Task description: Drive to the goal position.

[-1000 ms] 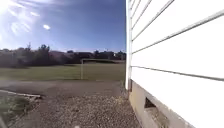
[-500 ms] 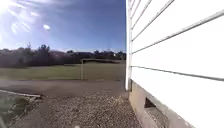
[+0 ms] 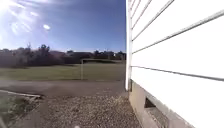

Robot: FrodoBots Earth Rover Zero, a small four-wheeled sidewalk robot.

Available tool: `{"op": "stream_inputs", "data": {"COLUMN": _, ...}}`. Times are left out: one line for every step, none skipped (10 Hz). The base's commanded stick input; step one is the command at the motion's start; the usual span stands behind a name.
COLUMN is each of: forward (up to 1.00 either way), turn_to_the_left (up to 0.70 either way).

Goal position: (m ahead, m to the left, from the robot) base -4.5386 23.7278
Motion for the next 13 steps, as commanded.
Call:
{"op": "stream_inputs", "data": {"forward": 0.05, "turn_to_the_left": 0.0}}
{"op": "stream_inputs", "data": {"forward": 0.05, "turn_to_the_left": 0.0}}
{"op": "stream_inputs", "data": {"forward": 0.05, "turn_to_the_left": 0.0}}
{"op": "stream_inputs", "data": {"forward": 0.05, "turn_to_the_left": 0.0}}
{"op": "stream_inputs", "data": {"forward": 0.05, "turn_to_the_left": 0.0}}
{"op": "stream_inputs", "data": {"forward": 0.05, "turn_to_the_left": 0.0}}
{"op": "stream_inputs", "data": {"forward": 0.05, "turn_to_the_left": 0.0}}
{"op": "stream_inputs", "data": {"forward": 0.05, "turn_to_the_left": 0.0}}
{"op": "stream_inputs", "data": {"forward": 0.05, "turn_to_the_left": 0.0}}
{"op": "stream_inputs", "data": {"forward": 0.05, "turn_to_the_left": 0.0}}
{"op": "stream_inputs", "data": {"forward": 0.05, "turn_to_the_left": 0.0}}
{"op": "stream_inputs", "data": {"forward": 0.05, "turn_to_the_left": 0.0}}
{"op": "stream_inputs", "data": {"forward": 0.05, "turn_to_the_left": 0.0}}
